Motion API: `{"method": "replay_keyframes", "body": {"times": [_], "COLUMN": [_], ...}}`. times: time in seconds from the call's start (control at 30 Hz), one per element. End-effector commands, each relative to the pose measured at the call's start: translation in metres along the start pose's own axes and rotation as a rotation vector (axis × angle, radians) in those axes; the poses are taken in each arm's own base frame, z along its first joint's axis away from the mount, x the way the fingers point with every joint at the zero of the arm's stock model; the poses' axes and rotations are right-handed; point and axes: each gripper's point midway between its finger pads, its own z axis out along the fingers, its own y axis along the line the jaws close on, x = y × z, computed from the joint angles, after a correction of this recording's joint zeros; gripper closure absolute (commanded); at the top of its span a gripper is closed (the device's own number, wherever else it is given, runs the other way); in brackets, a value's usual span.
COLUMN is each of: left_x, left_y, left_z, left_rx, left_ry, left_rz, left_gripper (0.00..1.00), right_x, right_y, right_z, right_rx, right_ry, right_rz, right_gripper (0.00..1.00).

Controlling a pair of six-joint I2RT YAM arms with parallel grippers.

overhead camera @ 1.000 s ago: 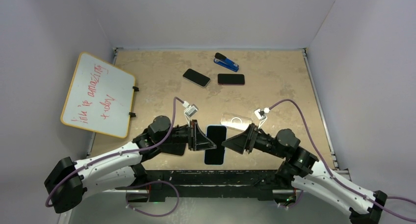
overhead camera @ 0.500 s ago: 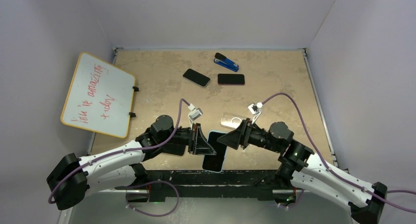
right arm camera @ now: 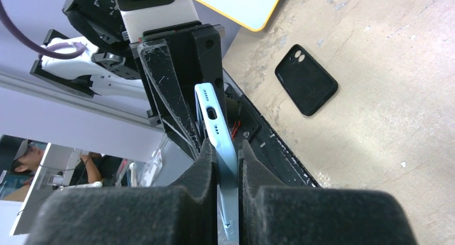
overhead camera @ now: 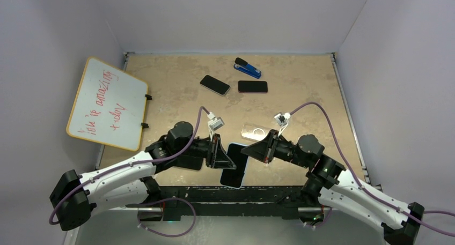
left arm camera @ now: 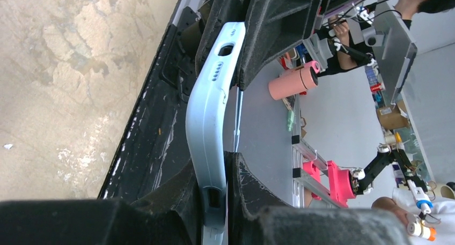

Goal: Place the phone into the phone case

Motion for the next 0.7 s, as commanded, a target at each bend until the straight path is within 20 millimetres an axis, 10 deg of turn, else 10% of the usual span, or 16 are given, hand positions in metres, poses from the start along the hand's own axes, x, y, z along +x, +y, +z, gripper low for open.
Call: {"method": "replay_keyframes", "body": {"times": [0.0, 0.37, 0.67], "left_x": [-0.008, -0.052, -0.080], "left_y": [0.045, 0.001, -0.019], "left_z": [-0.001, -0.015, -0.022], "left_rx": [-0.235, -0.075, -0.016], "left_ry": [-0.037, -0.329, -0.457], "left_rz": [-0.008, -0.059, -0.040], "left_gripper": [1.00, 1.00, 1.00], "right_x": [-0.013, 0.016, 0.035], "right_y": [0.005, 0.001, -0.008], "right_z": [0.002, 0.000, 0.002], "right_rx": [0.004, -0.050, -0.086], "right_ry": [-0.054, 0.055, 0.105], "right_rz": [0.030, 0.035, 0.073], "right_gripper": [1.00, 0.24, 0.26]}}
